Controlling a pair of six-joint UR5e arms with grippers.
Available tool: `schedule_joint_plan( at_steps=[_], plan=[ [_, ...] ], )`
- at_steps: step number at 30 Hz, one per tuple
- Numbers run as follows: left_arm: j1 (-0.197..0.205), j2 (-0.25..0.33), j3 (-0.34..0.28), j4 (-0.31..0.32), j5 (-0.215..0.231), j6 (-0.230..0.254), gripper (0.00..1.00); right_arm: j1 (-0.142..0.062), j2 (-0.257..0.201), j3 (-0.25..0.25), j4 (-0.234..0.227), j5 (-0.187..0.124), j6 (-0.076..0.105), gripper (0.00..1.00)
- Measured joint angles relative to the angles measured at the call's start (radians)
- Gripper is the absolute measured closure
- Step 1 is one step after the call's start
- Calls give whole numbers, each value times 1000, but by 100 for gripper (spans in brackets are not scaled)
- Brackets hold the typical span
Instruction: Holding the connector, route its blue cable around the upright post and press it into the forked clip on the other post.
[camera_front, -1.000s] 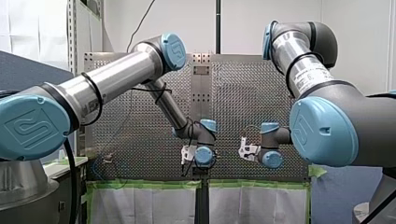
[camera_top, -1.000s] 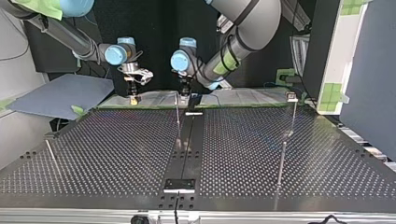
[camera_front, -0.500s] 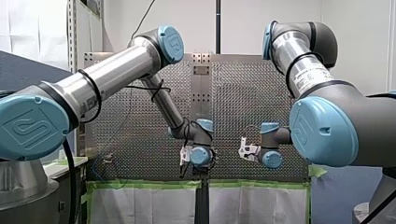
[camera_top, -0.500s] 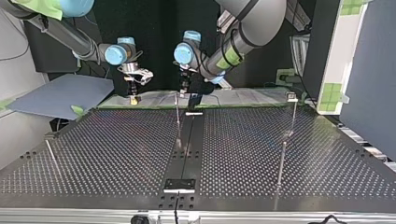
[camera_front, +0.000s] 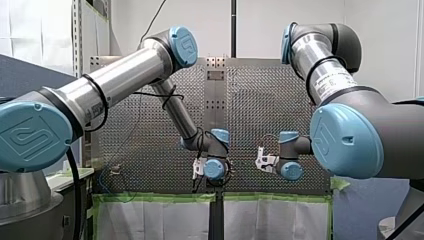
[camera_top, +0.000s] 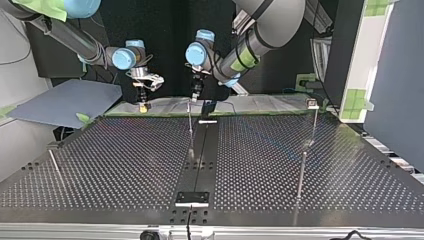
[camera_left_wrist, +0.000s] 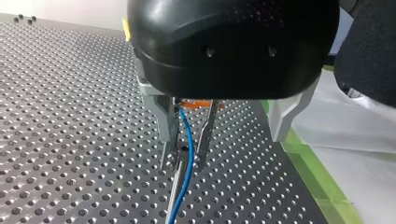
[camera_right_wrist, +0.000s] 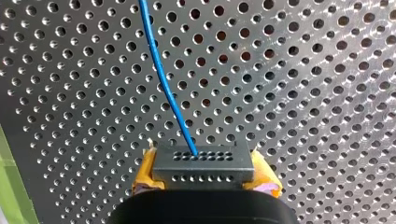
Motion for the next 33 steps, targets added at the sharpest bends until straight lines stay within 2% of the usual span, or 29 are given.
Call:
schedule_joint_plan(
  at_steps=[19,33],
  plan=[
    [-1,0,1,16,0,5,1,0,0,-1,1,0,0,100],
    [-10,0,11,13,0,30,1,0,1,-1,0,0,0,100]
  ],
)
